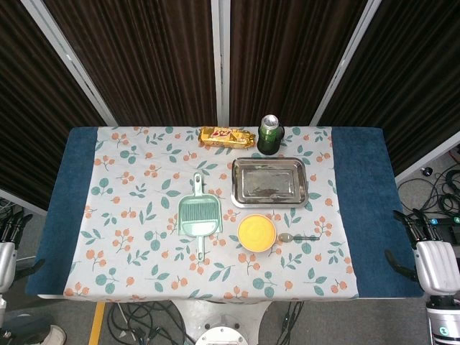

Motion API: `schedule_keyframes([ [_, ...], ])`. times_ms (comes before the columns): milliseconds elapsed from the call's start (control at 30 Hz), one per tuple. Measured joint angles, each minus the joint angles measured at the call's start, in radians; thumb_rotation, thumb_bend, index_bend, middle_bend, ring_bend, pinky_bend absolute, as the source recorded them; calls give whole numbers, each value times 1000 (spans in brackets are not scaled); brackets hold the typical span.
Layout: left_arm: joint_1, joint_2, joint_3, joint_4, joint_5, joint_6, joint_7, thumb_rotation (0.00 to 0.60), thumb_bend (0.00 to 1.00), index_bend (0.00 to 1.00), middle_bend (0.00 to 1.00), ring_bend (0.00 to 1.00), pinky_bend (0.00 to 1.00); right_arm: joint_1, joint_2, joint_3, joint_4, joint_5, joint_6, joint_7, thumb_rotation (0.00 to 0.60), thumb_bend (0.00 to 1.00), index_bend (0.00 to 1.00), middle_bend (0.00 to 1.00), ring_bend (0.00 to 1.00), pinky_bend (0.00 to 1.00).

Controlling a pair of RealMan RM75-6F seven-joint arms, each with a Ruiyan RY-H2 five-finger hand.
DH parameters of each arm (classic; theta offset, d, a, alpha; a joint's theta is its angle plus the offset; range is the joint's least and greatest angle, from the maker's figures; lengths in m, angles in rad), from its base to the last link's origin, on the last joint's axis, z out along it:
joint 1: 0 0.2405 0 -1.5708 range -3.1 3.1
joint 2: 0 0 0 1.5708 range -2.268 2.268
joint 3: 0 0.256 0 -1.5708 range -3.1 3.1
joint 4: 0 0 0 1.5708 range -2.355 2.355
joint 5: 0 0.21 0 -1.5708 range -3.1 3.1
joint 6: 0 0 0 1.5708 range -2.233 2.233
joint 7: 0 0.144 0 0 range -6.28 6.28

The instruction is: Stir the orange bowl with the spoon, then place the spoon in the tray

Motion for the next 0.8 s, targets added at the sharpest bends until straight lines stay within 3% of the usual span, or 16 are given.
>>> schedule_keyframes([
  [367, -5, -2, -2, -1, -4, -9, 3, 600, 136, 173, 179, 116, 136, 6, 1, 1, -5, 4, -15, -11, 600, 226, 143, 248, 84, 208],
  [500, -7, -1, -2, -2, -3, -13, 0, 600, 136, 173, 179, 116, 136, 19, 5, 4, -11, 9, -40, -27, 600, 225, 150, 326, 176, 220],
  [633, -7, 1, 0, -5, 0, -13, -2, 600, 136, 173, 179, 116, 136, 50, 9, 12, -29, 15, -85, -78, 600, 225, 185, 448, 366, 386],
  [733, -4, 1, 2, -5, 0, -10, -3, 600, 136, 173, 179, 116, 136, 87, 7, 20, -49, 18, -139, -131, 600, 223, 233, 553, 560, 597],
  [800, -2, 1, 3, -5, 0, -8, -5, 600, 136, 173, 179, 116, 136, 116, -1, 27, -61, 28, -183, -164, 600, 219, 269, 699, 717, 755],
])
